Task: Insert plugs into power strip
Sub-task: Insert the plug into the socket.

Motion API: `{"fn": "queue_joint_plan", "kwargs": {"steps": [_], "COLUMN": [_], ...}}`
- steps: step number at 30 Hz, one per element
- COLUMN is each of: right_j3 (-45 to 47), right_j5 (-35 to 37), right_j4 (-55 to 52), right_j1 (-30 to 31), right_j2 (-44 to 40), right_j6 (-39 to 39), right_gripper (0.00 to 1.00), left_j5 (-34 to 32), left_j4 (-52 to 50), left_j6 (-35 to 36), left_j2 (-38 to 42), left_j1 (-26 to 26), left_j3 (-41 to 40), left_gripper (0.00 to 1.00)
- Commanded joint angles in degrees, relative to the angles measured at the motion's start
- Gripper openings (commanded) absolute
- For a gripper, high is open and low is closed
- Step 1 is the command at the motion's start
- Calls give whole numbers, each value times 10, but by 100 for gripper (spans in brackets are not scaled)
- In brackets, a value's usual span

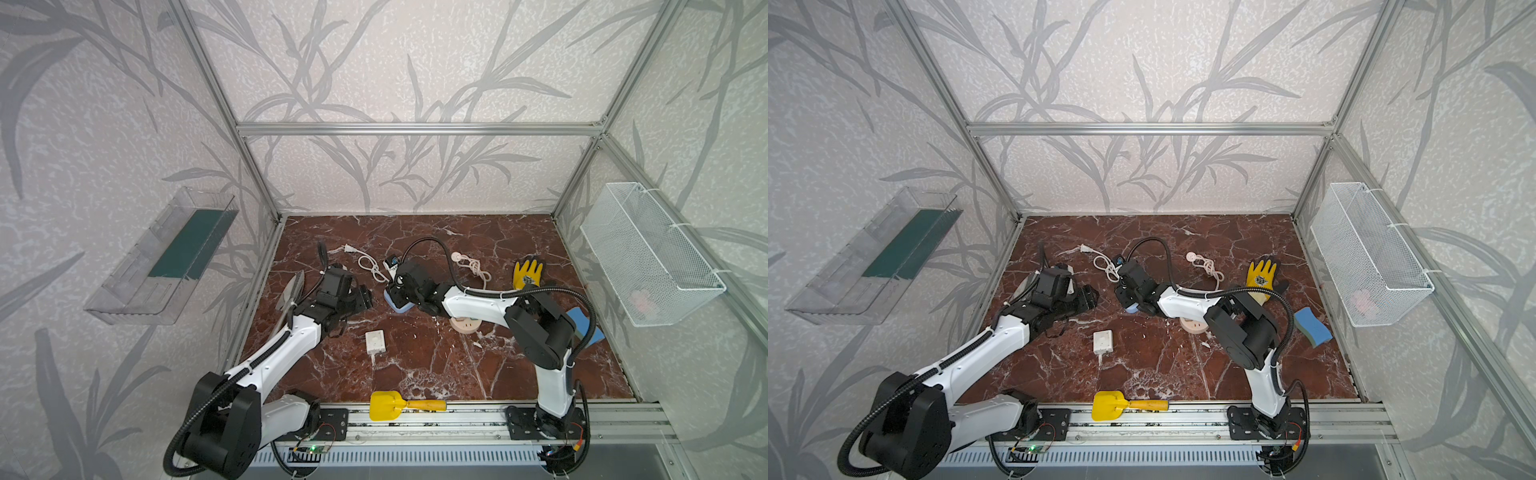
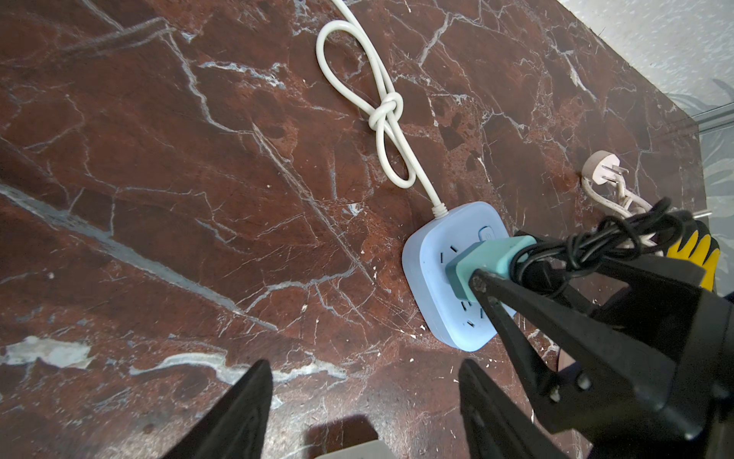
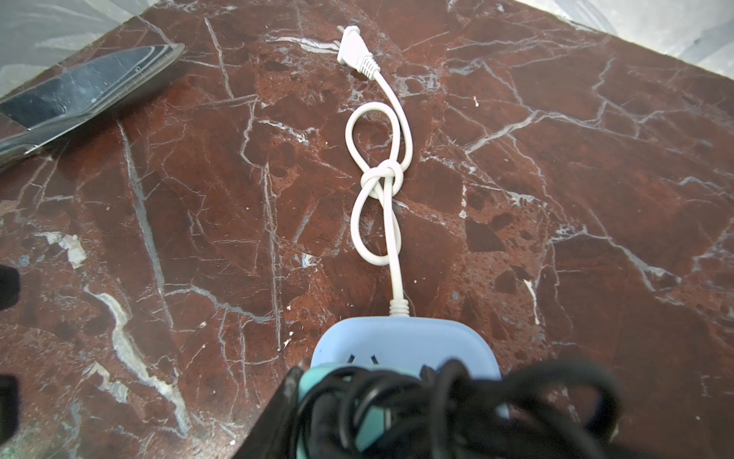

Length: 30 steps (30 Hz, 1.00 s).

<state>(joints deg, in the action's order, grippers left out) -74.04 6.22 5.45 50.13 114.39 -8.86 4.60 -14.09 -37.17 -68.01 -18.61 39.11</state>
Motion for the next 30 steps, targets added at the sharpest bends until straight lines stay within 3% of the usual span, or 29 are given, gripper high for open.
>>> {"fn": "queue_joint_plan", "kwargs": {"steps": [1,21,30], "right_j3": [14,22,10], "right_j5": [10,9,27], "right_j4": [-130,-160,-181], "right_j1": [19,19,19], "right_j2": [29,53,59], "right_j6": [9,-28,-37], "right_gripper": [0,0,0], "left_j5": [0,3,1], "left_j4": [6,20,16], "left_j6": [-8,-13,-14], "left_j2": [1,-12,-10], "left_j1": [3,3,3], "left_j3": [-9,-17,-19], "left_gripper": [75,74,82]}}
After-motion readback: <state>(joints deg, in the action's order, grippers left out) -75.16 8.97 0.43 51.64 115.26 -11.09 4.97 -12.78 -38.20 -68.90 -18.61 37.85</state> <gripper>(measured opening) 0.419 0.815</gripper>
